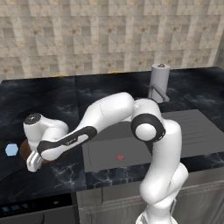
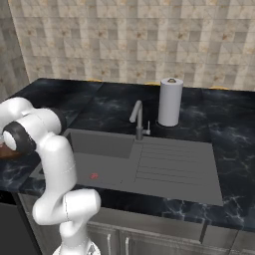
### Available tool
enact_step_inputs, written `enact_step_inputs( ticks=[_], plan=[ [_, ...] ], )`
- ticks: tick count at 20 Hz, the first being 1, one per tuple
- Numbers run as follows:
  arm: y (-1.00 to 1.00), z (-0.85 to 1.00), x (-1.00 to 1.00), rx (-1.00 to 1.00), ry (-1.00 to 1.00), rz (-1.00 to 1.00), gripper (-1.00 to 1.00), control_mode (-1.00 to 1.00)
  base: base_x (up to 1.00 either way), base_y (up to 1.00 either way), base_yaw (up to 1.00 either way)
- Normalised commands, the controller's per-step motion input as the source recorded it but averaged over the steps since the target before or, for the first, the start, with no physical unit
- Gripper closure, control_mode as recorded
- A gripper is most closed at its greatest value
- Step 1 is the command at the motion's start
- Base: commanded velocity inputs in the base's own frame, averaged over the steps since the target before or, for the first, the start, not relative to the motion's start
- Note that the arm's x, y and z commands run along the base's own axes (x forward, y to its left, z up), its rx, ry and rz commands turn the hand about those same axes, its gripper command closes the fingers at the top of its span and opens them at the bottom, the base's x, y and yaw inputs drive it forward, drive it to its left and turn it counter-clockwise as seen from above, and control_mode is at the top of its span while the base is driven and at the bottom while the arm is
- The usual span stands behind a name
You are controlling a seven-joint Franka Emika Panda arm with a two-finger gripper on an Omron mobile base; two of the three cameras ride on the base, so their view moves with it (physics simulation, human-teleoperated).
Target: Pick the tomato from the sink and place it in the bowl. Then pick the bowl and place it in the microwave. Then close the microwave door and press the start button.
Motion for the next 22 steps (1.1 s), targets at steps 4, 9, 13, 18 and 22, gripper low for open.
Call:
enact_step_inputs(
  ticks=[4,9,13,18,22],
  plan=[
    [0.00,-0.21,0.25,-0.02,0.00,0.09,-1.00,-1.00,0.00,0.00,0.00],
    [0.00,-0.29,0.18,-0.06,0.00,0.11,-1.00,-1.00,0.00,0.00,0.00],
    [0.00,-0.33,0.04,-0.06,0.00,0.11,-1.00,-1.00,0.00,0.00,0.00],
    [0.00,-0.17,0.08,-0.04,0.00,0.08,-1.00,-1.00,0.00,0.00,0.00],
    [0.00,-0.03,0.05,-0.02,0.00,0.04,1.00,-1.00,0.00,0.00,0.00]
  ],
)
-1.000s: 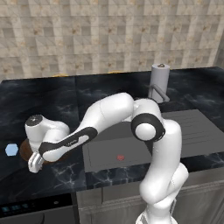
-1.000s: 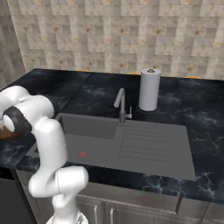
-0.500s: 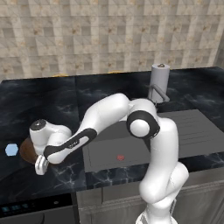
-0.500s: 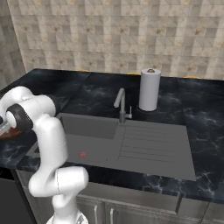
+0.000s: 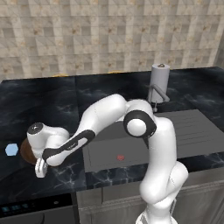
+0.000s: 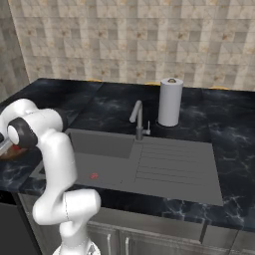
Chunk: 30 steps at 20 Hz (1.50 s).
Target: Pick the tomato from the sink and place it in the bowl. Then pick the bowl and place it in the microwave. Then close the microwave door and press the start button.
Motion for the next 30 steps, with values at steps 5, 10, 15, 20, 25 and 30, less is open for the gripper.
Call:
enact_step_inputs(
  ticks=[5,10,15,20,25,30],
  plan=[
    [0.00,-0.02,0.00,0.00,0.01,0.00,1.00,-1.00,0.00,0.00,0.00],
    [-0.27,0.32,-0.45,0.00,-0.04,0.00,1.00,-1.00,0.00,0.00,0.00],
    [-0.72,0.93,-0.58,0.00,0.00,0.00,1.00,-1.00,0.00,0.00,0.00],
    [-0.93,1.00,-0.41,0.00,-0.01,0.02,1.00,-1.00,0.00,0.00,0.00],
    [-0.98,1.00,-0.47,-0.08,-0.12,0.15,1.00,-1.00,0.00,0.00,0.00],
    [-1.00,1.00,-0.58,-0.08,-0.13,0.23,1.00,-1.00,0.00,0.00,0.00]
  ],
)
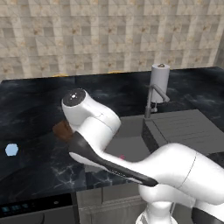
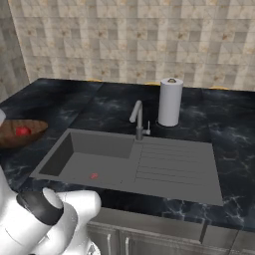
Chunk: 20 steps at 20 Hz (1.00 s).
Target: Pick the tomato from the sink and place it in the bowl. Then pick the bowl and place it in the microwave. Then close the microwave door and press the start button.
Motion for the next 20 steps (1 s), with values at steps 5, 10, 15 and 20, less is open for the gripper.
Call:
enact_step_inputs(
  ticks=[5,10,15,20],
  plan=[
    [-1.00,1.00,-0.61,-0.02,-0.11,0.23,1.00,-1.00,0.00,0.00,0.00],
    [-1.00,1.00,-0.56,0.00,-0.04,0.13,1.00,-1.00,0.00,0.00,0.00],
    [-1.00,0.99,-0.29,0.00,-0.04,0.01,1.00,-1.00,0.00,0.00,0.00],
    [-0.80,0.62,-0.28,0.00,-0.13,0.00,1.00,-1.00,0.00,0.00,0.00]
  ],
)
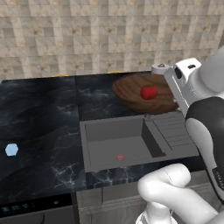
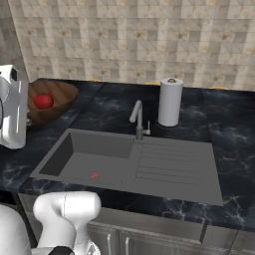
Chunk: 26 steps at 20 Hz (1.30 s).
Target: Pick the tomato from the sink and place it in the bowl. Then pick the bowl and place it in the microwave. Then close the microwave door and press the start button.
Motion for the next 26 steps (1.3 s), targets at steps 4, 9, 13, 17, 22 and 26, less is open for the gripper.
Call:
enact_step_inputs(
  ticks=[4,9,13,17,22,26],
  plan=[
    [-0.19,0.09,-0.03,0.00,-0.08,-0.08,1.00,-1.00,0.00,0.00,0.00],
    [0.00,-0.01,0.00,0.00,-0.10,-0.06,1.00,-1.00,0.00,0.00,0.00],
    [-0.04,0.00,0.00,0.00,-0.13,-0.01,1.00,-1.00,0.00,0.00,0.00],
    [-0.11,0.00,-0.24,0.00,-0.09,0.00,1.00,-1.00,0.00,0.00,0.00],
    [0.00,0.00,-0.04,0.00,0.00,0.00,1.00,-1.00,0.00,0.00,0.00],
    [0.00,0.00,0.00,0.00,0.00,0.00,1.00,-1.00,0.00,0.00,0.00]
  ],
)
